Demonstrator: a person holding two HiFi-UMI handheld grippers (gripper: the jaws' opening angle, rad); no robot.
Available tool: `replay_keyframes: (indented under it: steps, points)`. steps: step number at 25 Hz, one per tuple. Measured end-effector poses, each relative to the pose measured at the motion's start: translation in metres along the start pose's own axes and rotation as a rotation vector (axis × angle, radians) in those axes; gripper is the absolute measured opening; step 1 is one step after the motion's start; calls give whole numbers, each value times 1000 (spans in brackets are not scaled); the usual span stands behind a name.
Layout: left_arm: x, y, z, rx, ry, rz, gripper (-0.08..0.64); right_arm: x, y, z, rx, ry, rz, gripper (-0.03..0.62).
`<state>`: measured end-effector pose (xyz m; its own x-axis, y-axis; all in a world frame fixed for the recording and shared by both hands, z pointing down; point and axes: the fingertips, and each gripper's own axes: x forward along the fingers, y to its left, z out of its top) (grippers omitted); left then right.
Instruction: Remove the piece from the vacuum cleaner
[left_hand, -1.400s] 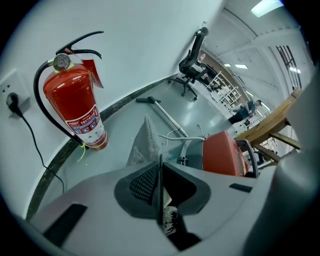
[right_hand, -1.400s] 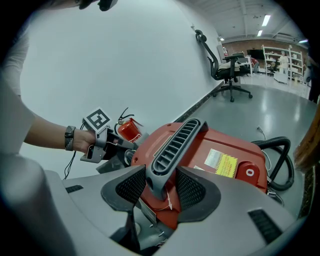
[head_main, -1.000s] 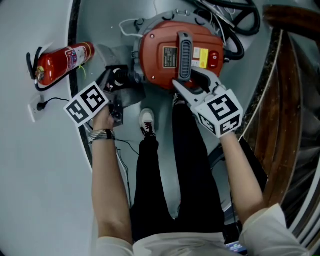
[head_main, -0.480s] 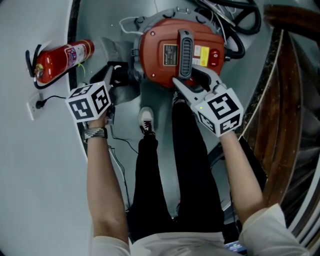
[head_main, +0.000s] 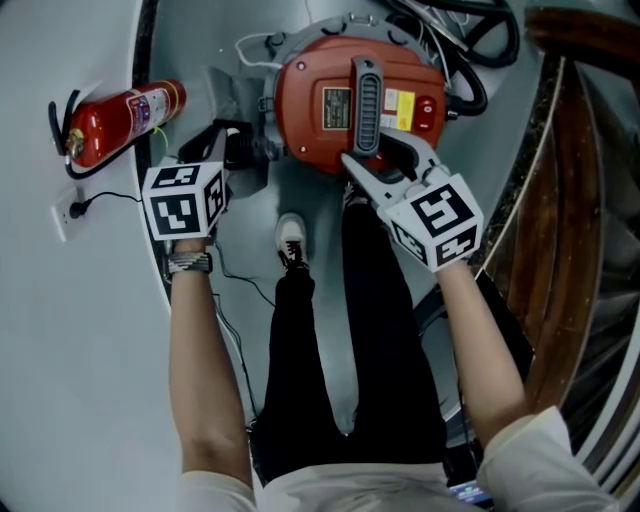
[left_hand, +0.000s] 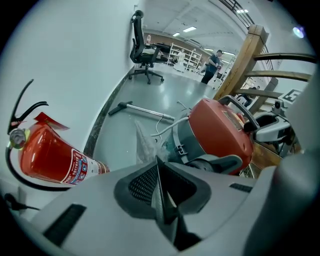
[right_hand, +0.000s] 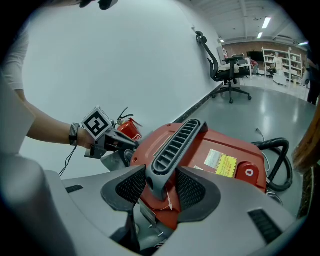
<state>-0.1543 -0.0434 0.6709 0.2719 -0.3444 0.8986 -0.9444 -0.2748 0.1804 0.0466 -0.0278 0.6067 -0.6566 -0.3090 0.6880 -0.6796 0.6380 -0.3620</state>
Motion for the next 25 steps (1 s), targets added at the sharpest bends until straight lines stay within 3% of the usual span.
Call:
replay_keyframes:
  steps: [14, 21, 25]
  points:
    - [6, 3, 2, -7, -21, -12, 40, 0, 0, 0, 0, -4, -5, 201]
    - [9, 15, 2, 30, 6, 40, 29, 1, 0, 0, 3, -6, -9, 201]
    - [1, 30, 7, -18, -29, 29, 28, 1, 0, 1, -1, -15, -13, 201]
